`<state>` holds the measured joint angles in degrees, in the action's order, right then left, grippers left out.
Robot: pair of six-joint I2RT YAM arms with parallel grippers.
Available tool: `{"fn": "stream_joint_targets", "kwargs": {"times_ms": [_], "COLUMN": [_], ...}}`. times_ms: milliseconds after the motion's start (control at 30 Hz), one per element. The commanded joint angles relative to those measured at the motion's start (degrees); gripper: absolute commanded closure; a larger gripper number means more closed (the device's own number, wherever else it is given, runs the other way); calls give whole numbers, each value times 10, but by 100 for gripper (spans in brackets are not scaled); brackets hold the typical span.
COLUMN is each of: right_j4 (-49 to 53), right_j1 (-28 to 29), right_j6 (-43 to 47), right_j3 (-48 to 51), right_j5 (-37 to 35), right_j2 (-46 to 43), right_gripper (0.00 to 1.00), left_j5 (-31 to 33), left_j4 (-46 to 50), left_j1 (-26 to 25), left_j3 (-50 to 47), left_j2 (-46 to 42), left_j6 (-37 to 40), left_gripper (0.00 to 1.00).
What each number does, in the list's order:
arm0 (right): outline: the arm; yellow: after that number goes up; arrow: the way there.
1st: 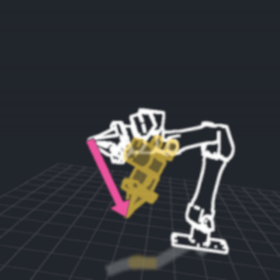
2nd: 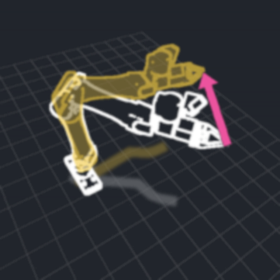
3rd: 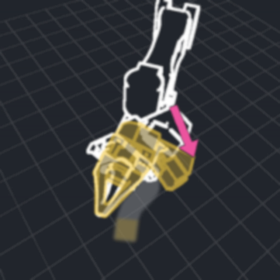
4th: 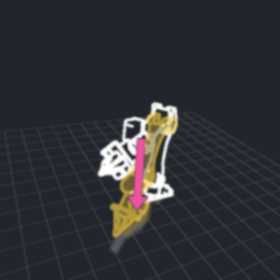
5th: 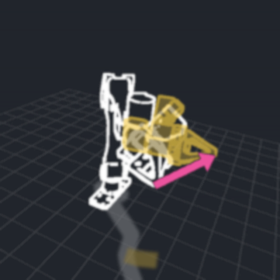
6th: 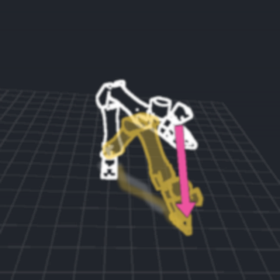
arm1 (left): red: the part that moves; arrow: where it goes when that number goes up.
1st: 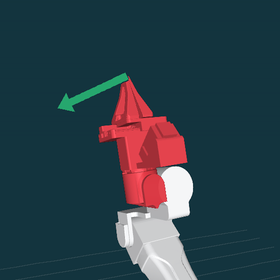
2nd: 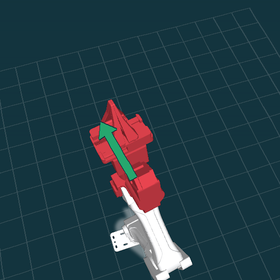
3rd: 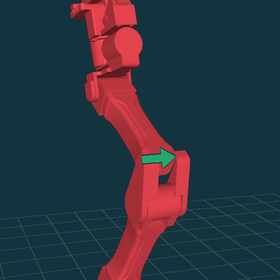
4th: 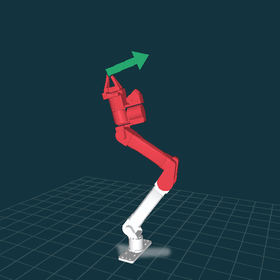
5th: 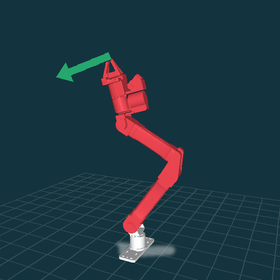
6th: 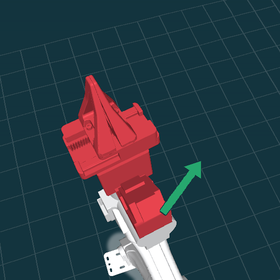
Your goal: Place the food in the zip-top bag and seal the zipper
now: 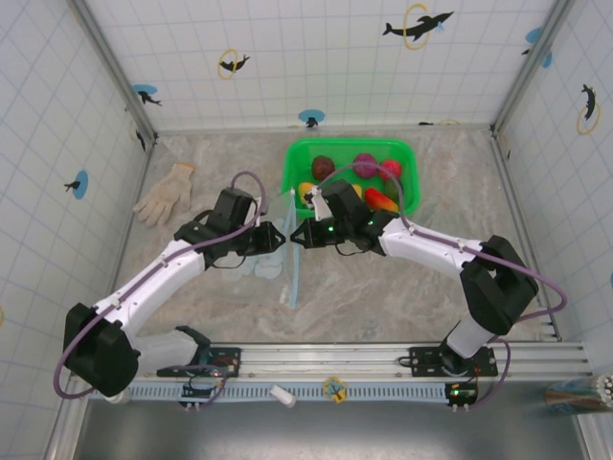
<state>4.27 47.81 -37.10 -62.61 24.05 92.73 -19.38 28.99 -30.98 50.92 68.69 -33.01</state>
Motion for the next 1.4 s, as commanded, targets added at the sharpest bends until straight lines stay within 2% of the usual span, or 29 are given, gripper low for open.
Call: {"fn": "stream_joint_targets", "kwargs": {"times_ms": [0, 200, 233, 333, 367, 533, 667, 833, 1000, 1100, 1233, 1367], "right_j4": [-11, -4, -4, -1, 3, 51, 105, 151, 189, 172, 180, 145], "right_j1": [6, 7, 6, 7, 6, 1, -18, -49, -60, -62, -62, -58], "right_j6": [-3, -3, -3, -3, -2, -1, 8, 29, 62, 63, 68, 79], "right_j3": [-6, -6, -5, -3, -3, -1, 11, 22, 6, 2, -23, -33], "right_j5": [-4, -15, -16, -16, -34, -95, -164, -166, -177, -147, -141, -107], "right_j2": [-4, -7, -8, -11, -12, -15, -23, -27, -18, -23, -25, -46], "right_gripper": [100, 100, 100, 100, 100, 100, 100, 100, 99, 95, 90, 65], "left_j5": [3, 3, 5, 12, 20, 46, 77, 100, 97, 76, 70, 63], "left_j4": [-10, -18, -18, -15, -7, 25, 91, 203, 238, 225, 219, 203], "left_j1": [-6, -19, -20, -20, -20, -20, -21, -20, -20, -20, -20, -20], "left_j3": [-10, -11, -12, -12, -5, 41, 102, 189, 229, 224, 225, 217], "left_j2": [2, 3, 2, 0, -1, -5, -5, 14, 24, 29, 34, 45], "left_j6": [-8, -12, -13, -9, -4, 5, 14, 28, 19, 11, 4, -13], "left_gripper": [74, 74, 77, 98, 100, 100, 100, 100, 100, 100, 100, 100]}}
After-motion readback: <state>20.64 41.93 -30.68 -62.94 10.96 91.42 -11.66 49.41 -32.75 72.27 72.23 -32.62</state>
